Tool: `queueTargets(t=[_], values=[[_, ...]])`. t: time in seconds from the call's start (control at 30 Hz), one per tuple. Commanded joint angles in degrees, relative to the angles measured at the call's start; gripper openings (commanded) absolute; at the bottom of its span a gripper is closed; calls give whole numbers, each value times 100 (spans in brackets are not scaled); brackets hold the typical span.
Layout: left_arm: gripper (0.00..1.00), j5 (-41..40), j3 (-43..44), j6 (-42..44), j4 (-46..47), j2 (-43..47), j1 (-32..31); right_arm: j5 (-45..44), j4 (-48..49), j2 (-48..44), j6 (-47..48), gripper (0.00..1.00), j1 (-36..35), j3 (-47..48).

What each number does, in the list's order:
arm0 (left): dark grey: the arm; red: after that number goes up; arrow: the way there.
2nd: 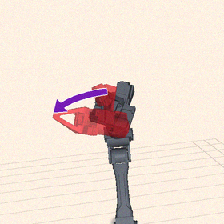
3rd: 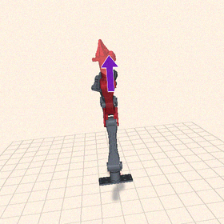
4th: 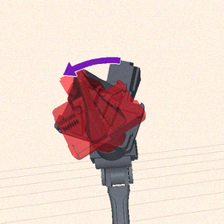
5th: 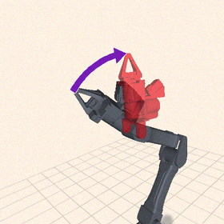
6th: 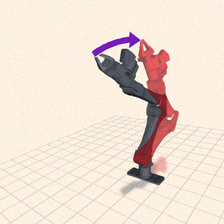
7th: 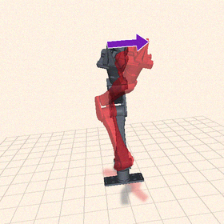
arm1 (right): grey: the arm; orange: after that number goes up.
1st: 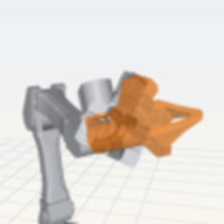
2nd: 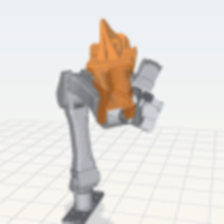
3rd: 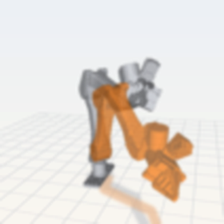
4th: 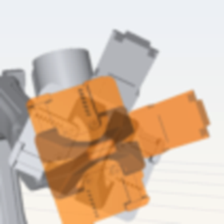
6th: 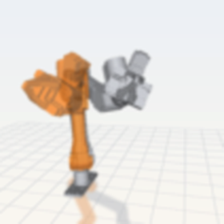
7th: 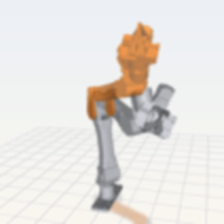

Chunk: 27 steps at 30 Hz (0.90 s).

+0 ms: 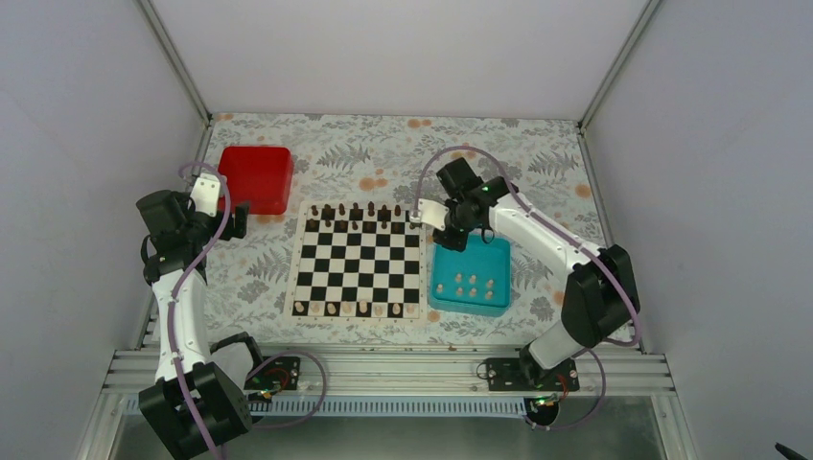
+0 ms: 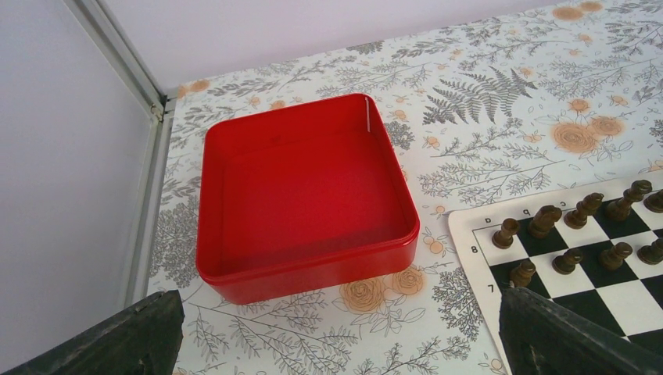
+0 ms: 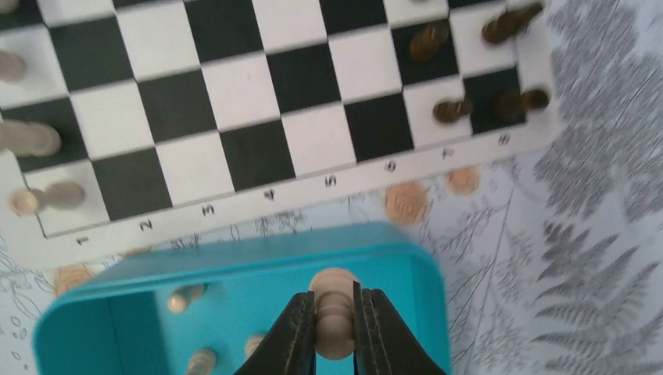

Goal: Set up the chess pieces on the board
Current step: Pick up the chess piece from the storage box, then place the chess piece on the chessboard.

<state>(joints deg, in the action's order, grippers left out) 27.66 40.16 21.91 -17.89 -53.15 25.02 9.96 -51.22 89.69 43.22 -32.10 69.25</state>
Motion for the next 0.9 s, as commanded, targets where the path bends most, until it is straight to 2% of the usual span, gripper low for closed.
queueTargets(t=[0.0,0.53,0.87], values=[[100,128,-8,76,69,7,39,-111,-300,167,-83,9,-438,663],[100,104,-15,76,49,42,49,-110,-868,2623,-234,11,-2355,3772],[100,153,-26,85,58,26,59,-10,-525,3745,-313,12,-3133,4386]])
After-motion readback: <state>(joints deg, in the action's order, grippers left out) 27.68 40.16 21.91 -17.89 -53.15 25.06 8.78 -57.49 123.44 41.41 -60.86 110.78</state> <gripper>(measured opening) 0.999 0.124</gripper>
